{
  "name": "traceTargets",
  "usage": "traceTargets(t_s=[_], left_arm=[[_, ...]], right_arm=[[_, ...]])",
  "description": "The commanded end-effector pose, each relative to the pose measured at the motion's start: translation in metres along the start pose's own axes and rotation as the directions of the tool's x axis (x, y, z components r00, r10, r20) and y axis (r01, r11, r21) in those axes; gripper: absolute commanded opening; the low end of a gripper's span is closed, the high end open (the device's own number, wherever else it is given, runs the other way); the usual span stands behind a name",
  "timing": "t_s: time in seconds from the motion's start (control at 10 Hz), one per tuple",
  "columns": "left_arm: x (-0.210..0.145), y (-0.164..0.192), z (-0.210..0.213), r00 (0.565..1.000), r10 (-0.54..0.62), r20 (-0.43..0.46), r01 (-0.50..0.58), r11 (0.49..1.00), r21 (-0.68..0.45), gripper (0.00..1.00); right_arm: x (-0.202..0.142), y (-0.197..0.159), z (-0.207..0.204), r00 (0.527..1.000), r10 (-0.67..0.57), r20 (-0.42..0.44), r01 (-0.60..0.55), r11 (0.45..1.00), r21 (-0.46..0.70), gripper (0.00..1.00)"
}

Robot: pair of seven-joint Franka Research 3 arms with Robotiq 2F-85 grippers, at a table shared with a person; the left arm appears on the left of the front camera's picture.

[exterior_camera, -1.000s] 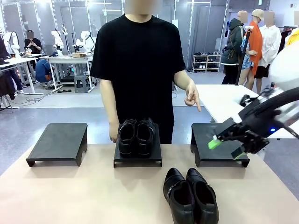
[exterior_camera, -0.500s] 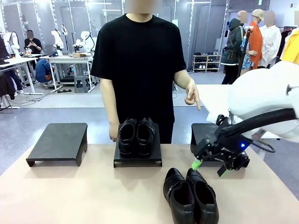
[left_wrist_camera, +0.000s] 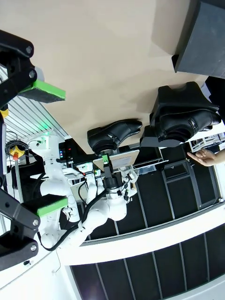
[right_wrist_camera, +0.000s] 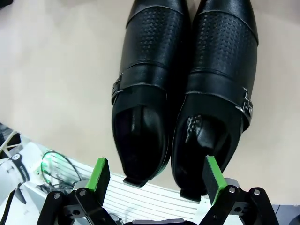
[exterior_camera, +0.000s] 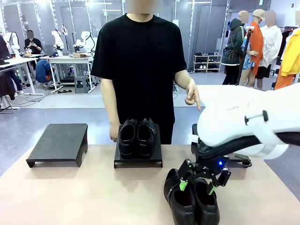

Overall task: Place the shoes on the stand as instructed by the person.
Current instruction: Pick up another pair of Shoes and place it on the Shoes Stand indicated by the person.

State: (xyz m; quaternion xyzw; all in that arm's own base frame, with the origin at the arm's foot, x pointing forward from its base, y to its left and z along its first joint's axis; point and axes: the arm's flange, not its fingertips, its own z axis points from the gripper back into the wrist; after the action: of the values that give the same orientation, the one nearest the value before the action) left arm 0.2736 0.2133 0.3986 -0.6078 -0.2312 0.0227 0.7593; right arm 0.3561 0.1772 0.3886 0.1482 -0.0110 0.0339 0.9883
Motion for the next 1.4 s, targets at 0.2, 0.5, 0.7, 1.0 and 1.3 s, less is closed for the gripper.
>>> traceTargets(t_s=[0.2,0.5,0.7,1.0,1.3], left_arm=[[0.000,-0.003,0.003,1.000,-0.013,-0.013,0.013,1.000,-0.009,1.00],[0.000,-0.003,0.003,1.000,-0.013,-0.013,0.013,1.000,-0.009,1.00],[0.000,-0.003,0.003,1.000,-0.013,-0.013,0.013,1.000,-0.009,1.00],[0.000,-0.003,0.003,1.000,-0.013,-0.013,0.013,1.000,-0.009,1.00],[0.000,-0.003,0.003,1.000,-0.013,-0.013,0.013,1.000,-0.009,1.00]], right_arm=[[0.000,0.009,-0.035,0.999,-0.041,0.000,0.041,0.993,-0.109,1.00],[0.002,0.010,-0.059,0.998,-0.059,-0.010,0.056,0.986,-0.156,1.00],[0.004,0.014,-0.068,0.999,-0.043,-0.001,0.042,0.980,-0.193,0.55],[0.003,0.023,-0.072,1.000,-0.028,0.014,0.030,0.971,-0.236,0.00],[0.004,0.030,-0.072,0.999,-0.040,0.017,0.043,0.964,-0.262,0.00]])
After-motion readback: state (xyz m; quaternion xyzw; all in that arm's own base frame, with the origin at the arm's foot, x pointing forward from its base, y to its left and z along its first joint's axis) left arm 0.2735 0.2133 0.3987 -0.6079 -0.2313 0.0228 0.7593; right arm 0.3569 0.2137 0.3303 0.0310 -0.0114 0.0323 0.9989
